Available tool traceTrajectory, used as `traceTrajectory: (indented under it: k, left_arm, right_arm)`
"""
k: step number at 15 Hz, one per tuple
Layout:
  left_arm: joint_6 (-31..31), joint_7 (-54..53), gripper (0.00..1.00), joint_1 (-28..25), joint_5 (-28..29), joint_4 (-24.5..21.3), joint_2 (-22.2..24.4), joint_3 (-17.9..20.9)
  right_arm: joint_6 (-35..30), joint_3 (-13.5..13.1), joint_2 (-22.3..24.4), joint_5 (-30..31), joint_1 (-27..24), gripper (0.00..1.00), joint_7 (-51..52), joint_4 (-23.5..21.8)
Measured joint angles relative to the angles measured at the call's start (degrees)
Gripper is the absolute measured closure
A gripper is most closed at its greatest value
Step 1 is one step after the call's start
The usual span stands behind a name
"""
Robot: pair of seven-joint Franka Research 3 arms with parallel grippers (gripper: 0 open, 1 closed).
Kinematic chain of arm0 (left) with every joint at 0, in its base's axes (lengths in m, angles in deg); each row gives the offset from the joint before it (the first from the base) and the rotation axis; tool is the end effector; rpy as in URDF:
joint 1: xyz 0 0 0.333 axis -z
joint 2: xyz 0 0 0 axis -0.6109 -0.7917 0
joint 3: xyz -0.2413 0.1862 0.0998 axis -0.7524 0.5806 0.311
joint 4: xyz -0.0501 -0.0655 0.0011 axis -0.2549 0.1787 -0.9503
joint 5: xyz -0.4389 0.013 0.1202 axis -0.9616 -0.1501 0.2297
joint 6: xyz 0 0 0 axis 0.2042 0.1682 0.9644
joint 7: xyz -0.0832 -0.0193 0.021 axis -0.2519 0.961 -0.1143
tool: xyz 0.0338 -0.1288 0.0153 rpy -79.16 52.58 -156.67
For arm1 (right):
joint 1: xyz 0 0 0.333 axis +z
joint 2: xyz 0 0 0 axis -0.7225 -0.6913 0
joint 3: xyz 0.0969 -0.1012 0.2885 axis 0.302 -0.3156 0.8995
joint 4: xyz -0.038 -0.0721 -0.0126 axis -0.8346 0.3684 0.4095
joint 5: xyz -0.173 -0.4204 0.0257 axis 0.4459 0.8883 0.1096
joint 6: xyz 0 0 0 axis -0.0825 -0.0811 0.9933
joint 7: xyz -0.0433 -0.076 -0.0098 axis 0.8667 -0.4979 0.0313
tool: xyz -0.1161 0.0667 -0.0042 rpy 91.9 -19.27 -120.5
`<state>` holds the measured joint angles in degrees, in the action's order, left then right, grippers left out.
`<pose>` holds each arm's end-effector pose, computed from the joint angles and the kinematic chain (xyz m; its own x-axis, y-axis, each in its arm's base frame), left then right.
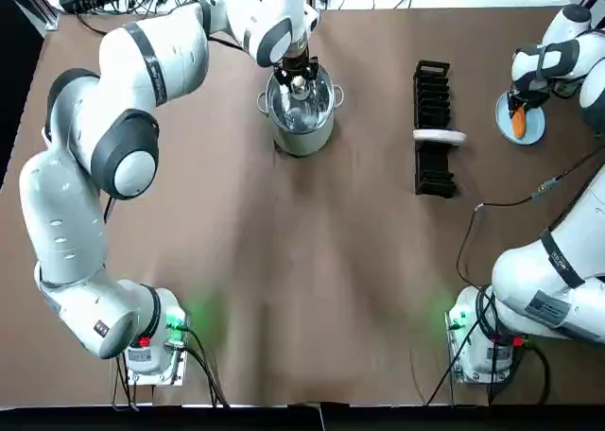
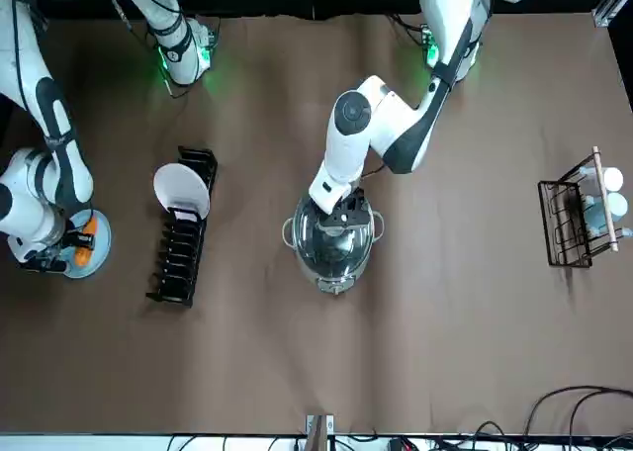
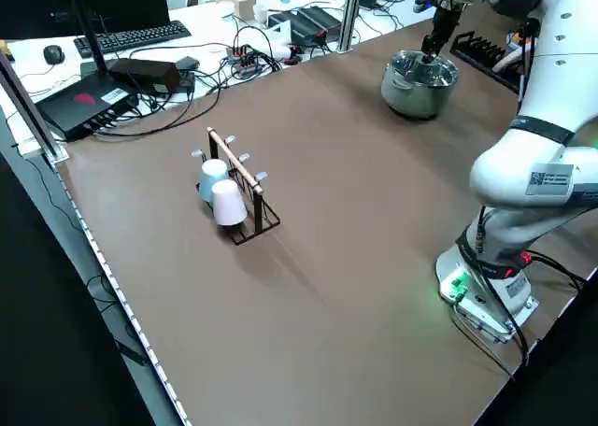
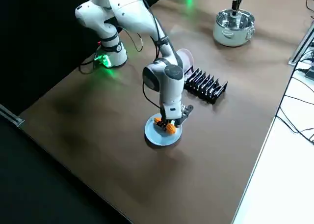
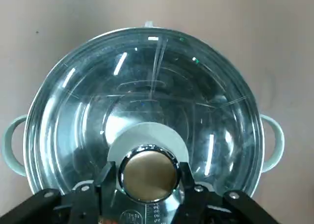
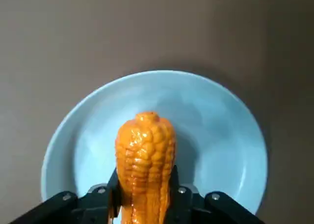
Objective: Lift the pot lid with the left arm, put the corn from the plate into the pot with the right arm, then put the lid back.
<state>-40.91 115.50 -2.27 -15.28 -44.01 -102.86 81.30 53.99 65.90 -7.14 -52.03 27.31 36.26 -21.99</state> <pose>0.5711 -0.5144 0.2942 0.9937 0.0721 0.0860 0.0642 -0.9938 0.0909 0.6153 -0.2611 0.1179 0.9967 -0.0478 -0.0656 -0.0378 -0.9884 0.1471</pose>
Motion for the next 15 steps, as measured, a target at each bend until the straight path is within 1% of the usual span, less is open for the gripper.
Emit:
traceTrajectory:
  k: [2, 3, 5, 7, 9, 11, 12, 13, 15]
  left_arm:
    - [0.00, 0.00, 0.40, 0.01, 0.00, 0.02, 0.00, 0.00]
    - [0.00, 0.00, 0.40, 0.02, 0.00, 0.03, -0.01, 0.05]
    - [-0.02, 0.00, 0.40, 0.02, 0.00, 0.05, -0.03, 0.10]
    - [-0.09, 0.00, 0.40, 0.03, 0.00, 0.14, -0.17, 0.18]
    - [-0.10, 0.00, 0.40, 0.03, 0.00, 0.63, -0.59, 0.33]
    - [-0.11, 0.00, 0.40, 0.04, 0.00, 0.99, -0.98, 0.43]
    - [-0.10, 0.00, 0.40, 0.05, 0.00, 1.10, -1.05, 0.44]
    - [-0.10, 0.00, 0.40, 0.06, 0.00, 1.13, -1.07, 0.44]
    - [-0.16, 0.06, 0.45, 0.18, 0.00, 1.32, -1.09, 0.44]
  right_arm:
    - [-5.09, 0.90, 1.69, 0.00, 2.18, 0.62, 0.02, 1.16]
    - [-8.64, 1.93, 3.51, 0.00, 3.68, 0.62, 0.01, 1.85]
    - [-17.62, 4.94, 8.44, 0.00, 6.46, 0.62, -0.11, 3.47]
    - [-28.22, 8.73, 12.94, -0.01, 7.92, 0.62, -0.20, 5.90]
    - [-36.64, 13.58, 15.99, -0.31, 8.11, 0.62, -0.24, 8.44]
    - [-42.11, 18.49, 17.93, -2.27, 8.18, 0.62, -0.86, 10.45]
    - [-44.26, 20.50, 18.71, -4.30, 8.23, 0.62, -1.33, 11.26]
    - [-46.04, 22.19, 19.41, -6.64, 8.26, 0.62, -2.30, 12.03]
    - [-48.41, 25.05, 20.33, -8.88, 8.35, 0.62, -5.57, 13.63]
